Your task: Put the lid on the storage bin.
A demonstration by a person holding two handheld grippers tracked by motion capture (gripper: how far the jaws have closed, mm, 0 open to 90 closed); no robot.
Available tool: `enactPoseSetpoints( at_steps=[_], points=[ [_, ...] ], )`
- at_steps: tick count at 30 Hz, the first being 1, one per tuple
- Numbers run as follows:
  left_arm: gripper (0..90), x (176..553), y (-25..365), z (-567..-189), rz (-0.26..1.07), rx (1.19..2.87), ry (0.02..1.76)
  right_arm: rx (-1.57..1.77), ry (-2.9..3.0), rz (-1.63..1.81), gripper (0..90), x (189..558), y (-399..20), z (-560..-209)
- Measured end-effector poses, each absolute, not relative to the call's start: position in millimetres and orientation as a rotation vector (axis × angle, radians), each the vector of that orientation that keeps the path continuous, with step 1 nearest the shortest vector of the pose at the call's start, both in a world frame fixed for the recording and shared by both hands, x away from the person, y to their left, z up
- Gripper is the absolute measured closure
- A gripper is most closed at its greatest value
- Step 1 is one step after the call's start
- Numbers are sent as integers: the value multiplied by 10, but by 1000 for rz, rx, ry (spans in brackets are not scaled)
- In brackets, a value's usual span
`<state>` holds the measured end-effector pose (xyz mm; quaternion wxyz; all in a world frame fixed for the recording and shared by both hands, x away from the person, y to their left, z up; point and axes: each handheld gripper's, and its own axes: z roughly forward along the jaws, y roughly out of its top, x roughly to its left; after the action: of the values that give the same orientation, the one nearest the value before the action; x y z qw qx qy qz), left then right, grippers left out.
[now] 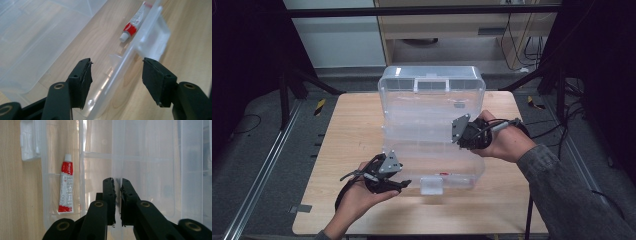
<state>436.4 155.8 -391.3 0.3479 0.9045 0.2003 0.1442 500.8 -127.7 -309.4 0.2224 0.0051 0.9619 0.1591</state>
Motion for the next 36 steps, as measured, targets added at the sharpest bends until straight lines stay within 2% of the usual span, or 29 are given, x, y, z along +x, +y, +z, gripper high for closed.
enactPoseSetpoints(
  at_steps=[5,9,15,19,26,36],
  points=[
    [388,4312,1697,-3772,340,2296,540,15,2651,444,841,4985,-1289,-3109],
    [451,4345,1860,-3614,337,2242,570,19,2647,445,839,4951,-1292,-3128],
    [599,4500,2073,-3379,381,2185,612,17,2651,449,838,4925,-1294,-3149],
    [695,4640,2191,-3268,357,2140,666,10,2653,448,836,4912,-1291,-3159],
    [856,4898,2228,-3106,370,2144,720,4,2649,448,830,4905,-1294,-3166],
    [884,5161,2115,-3003,353,2165,731,0,2650,452,829,4888,-1300,-3181]
  ],
)
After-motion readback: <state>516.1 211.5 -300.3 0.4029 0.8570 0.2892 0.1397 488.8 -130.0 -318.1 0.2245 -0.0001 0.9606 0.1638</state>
